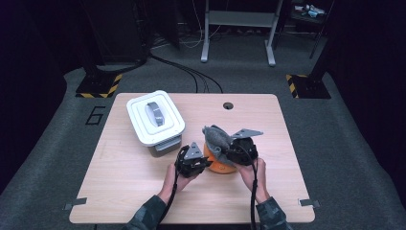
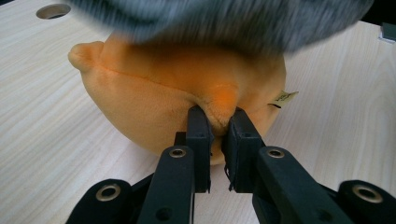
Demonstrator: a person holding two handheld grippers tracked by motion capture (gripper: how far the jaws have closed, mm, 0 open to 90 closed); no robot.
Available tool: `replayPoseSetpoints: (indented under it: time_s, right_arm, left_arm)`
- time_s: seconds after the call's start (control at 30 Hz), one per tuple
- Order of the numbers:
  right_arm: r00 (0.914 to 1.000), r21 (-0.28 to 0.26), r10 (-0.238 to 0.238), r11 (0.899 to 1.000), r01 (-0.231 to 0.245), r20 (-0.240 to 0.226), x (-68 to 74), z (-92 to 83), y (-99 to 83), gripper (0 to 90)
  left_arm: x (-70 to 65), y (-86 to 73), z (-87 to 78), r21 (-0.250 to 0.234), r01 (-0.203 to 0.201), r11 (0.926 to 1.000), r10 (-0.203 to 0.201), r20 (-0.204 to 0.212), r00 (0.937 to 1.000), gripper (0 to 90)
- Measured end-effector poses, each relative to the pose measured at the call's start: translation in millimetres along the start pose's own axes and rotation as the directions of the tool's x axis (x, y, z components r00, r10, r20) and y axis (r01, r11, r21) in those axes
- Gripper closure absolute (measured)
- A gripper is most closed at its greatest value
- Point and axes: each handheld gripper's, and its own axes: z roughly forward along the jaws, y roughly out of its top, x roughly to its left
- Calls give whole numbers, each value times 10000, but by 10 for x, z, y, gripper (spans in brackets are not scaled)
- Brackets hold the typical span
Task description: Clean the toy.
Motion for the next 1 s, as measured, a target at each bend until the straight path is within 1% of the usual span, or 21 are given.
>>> replayPoseSetpoints:
  time_s: [0.03,0.1,0.13,0.27,0.3,0.37,0.43,0.5,0.53,0.57,0.6,0.63,0.67,0.7,0.77,0.8,0.83,0.87,0.93,0.97,1.0]
  right_arm:
    - [10000,0,0,10000,0,0,0,0,0,738]
    - [9991,203,-251,9995,244,334,19,85,-20,740]
    - [9990,211,-245,9995,238,362,-17,106,-42,742]
    - [9989,256,-112,9996,100,463,-58,103,-79,744]
    - [9977,325,-37,9995,15,676,-114,88,-115,746]
    - [9977,292,-75,9996,55,681,-150,86,-133,745]
    - [9955,316,349,9988,-378,885,-282,65,-206,746]
    - [9916,323,521,9979,-563,1181,-375,53,-256,746]
    - [9890,329,757,9962,-804,1273,-446,46,-300,746]
    - [9890,329,757,9962,-804,1273,-446,46,-300,746]
    - [9867,339,932,9946,-985,1335,-498,44,-336,746]
    - [9820,427,1107,9920,-1185,1532,-577,37,-400,746]
    - [9820,427,1107,9920,-1185,1532,-577,37,-400,746]
    - [9819,330,1200,9915,-1261,1466,-618,11,-433,745]
    - [9825,-60,1332,9910,-1336,1305,-563,-68,-415,745]
    - [9842,-233,1135,9935,-1114,1361,-513,-115,-390,745]
    - [9842,-233,1135,9935,-1114,1361,-513,-115,-390,745]
    - [9899,-550,1069,9933,-1020,934,-409,-170,-340,745]
    - [9952,-672,723,9954,-679,665,-257,-192,-269,744]
    - [9976,-650,485,9969,-453,494,-166,-177,-226,744]
    - [9988,-677,398,9970,-377,290,-103,-149,-202,744]
  left_arm:
    - [0,0,0,0,0,10000,0,0,10000,814]
    - [14,-19,2,86,160,9998,-161,25,9999,814]
    - [16,-28,-1,84,123,9999,-123,9,9999,815]
    - [11,-36,2,88,145,9999,-144,-49,9999,815]
    - [19,-40,0,116,138,9998,-138,-21,9999,814]
    - [28,-51,5,44,254,9997,-254,-35,9997,815]
    - [42,-54,2,51,329,9994,-329,30,9995,814]
    - [43,-53,2,49,343,9994,-343,44,9994,814]
    - [41,-53,6,16,354,9994,-354,39,9994,814]
    - [41,-53,6,16,354,9994,-354,39,9994,814]
    - [42,-51,8,24,367,9993,-367,66,9993,814]
    - [39,-45,13,10,323,9995,-323,64,9995,814]
    - [39,-45,13,10,323,9995,-323,64,9995,814]
    - [34,-39,17,30,286,9996,-286,77,9996,814]
    - [27,-32,23,10,332,9994,-332,36,9994,814]
    - [38,-35,21,-38,385,9993,-384,55,9992,814]
    - [38,-35,21,-38,385,9993,-384,55,9992,814]
    - [42,-33,21,-26,360,9993,-360,50,9993,814]
    - [32,-21,17,-8,332,9994,-332,87,9994,813]
    - [28,-16,18,-9,297,9996,-296,85,9995,813]
    - [23,-12,19,-33,293,9996,-293,11,9996,813]
